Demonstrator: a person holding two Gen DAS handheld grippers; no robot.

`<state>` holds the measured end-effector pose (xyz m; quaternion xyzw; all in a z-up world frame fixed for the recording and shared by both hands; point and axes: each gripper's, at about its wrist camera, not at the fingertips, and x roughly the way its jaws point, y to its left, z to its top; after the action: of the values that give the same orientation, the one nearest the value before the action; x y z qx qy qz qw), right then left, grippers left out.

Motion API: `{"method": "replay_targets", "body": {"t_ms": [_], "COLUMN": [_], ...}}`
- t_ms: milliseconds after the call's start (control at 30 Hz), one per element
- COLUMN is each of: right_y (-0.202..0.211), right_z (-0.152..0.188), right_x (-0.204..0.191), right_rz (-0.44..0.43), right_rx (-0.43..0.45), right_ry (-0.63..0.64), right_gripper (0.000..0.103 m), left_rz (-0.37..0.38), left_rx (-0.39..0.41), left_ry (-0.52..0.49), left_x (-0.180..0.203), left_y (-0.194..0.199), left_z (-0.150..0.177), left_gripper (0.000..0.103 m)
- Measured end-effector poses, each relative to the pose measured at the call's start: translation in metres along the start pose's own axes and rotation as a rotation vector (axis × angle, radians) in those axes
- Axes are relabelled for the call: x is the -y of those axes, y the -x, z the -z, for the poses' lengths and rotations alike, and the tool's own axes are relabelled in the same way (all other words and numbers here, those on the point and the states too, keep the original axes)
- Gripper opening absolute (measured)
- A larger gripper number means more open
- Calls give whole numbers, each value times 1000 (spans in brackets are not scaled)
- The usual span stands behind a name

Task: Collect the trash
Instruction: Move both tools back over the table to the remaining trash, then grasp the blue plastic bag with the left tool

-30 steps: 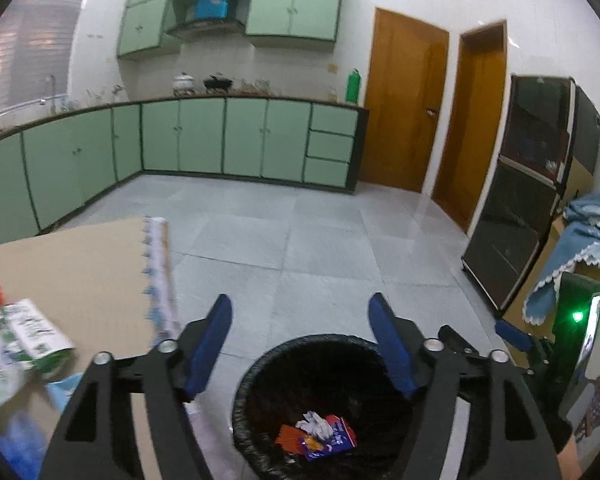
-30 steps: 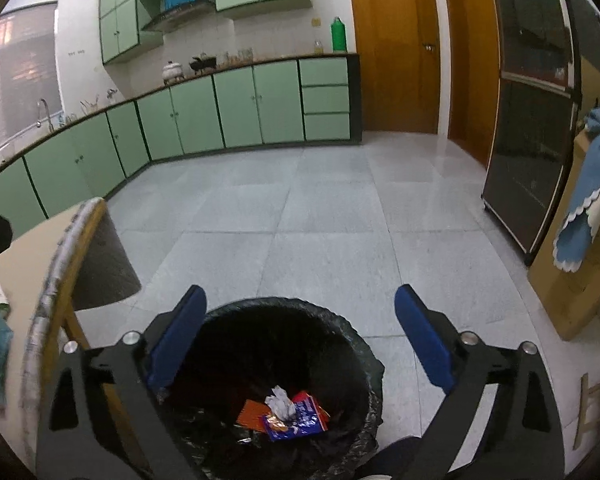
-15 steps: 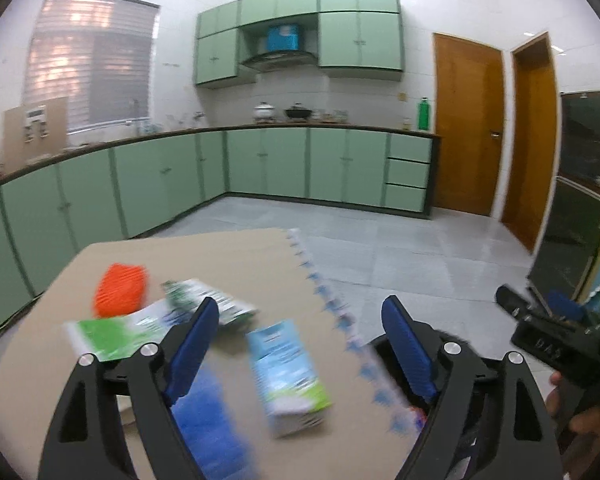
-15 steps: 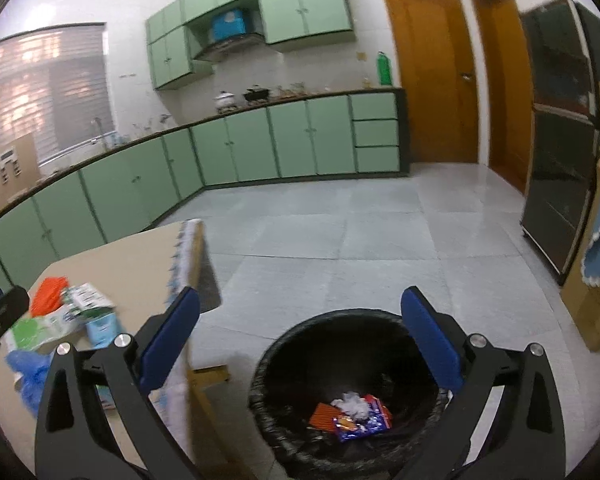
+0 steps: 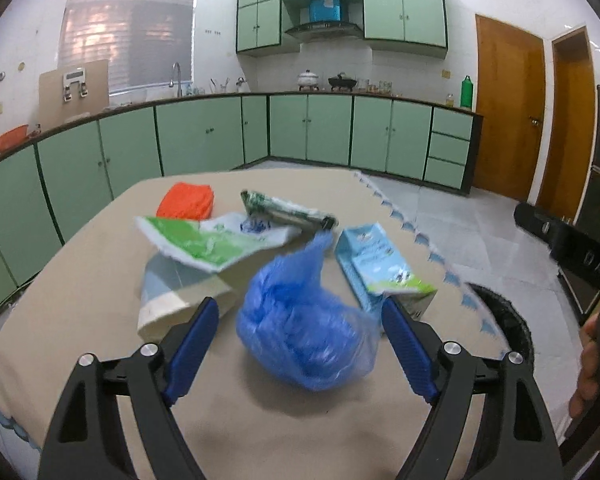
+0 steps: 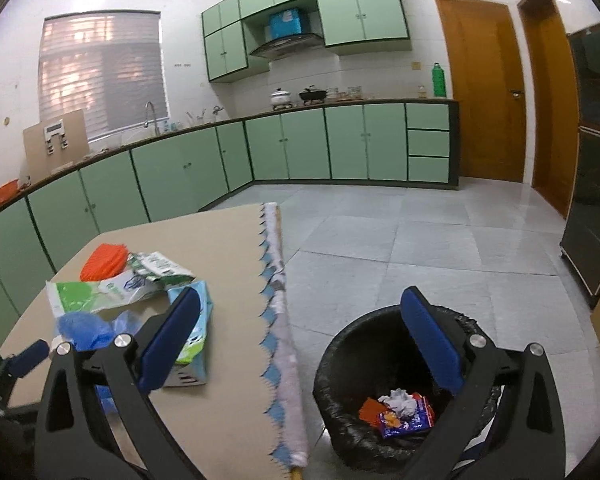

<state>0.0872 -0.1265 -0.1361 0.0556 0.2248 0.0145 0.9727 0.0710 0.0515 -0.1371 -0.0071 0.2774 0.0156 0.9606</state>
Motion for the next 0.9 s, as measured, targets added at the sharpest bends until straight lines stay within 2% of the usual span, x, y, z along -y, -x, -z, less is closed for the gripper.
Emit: {"method": "replay_targets", "body": {"t_ms": [367, 433, 467, 500, 633, 667, 733, 900], "right_y": [-7, -8, -9, -9, -11, -11, -12, -12], "right_z": [3, 4, 5, 5, 5, 4, 4, 3], "right_x": [-9, -11, -12, -13, -15, -16, -18, -26], "right_rz": [-12, -14, -15, -17, -24, -27, -32, -47], "right_rx": [-35, -37, -39, -41, -49, -51, -54, -52], "right_ry": [30, 35, 36, 38, 49, 50, 51, 59], "right_gripper": [97, 97, 97, 97, 97, 97, 97, 97], "left_rz": [21, 33, 42, 49, 65, 69, 79, 90], "left_rx": [-30, -41, -48, -56, -59, -57, -48, -26], "left_ry": [31, 44, 52, 59, 71, 73, 71, 89], "left_x": [-2, -4, -5, -6, -9, -9, -10, -17], "left_y": [-23, -27, -29, -31, -32, -32, -28, -17], "left_z": [7, 7, 7, 7, 7, 6, 3, -4], "left_gripper": [82, 76, 68, 64, 53, 45, 38, 32]}}
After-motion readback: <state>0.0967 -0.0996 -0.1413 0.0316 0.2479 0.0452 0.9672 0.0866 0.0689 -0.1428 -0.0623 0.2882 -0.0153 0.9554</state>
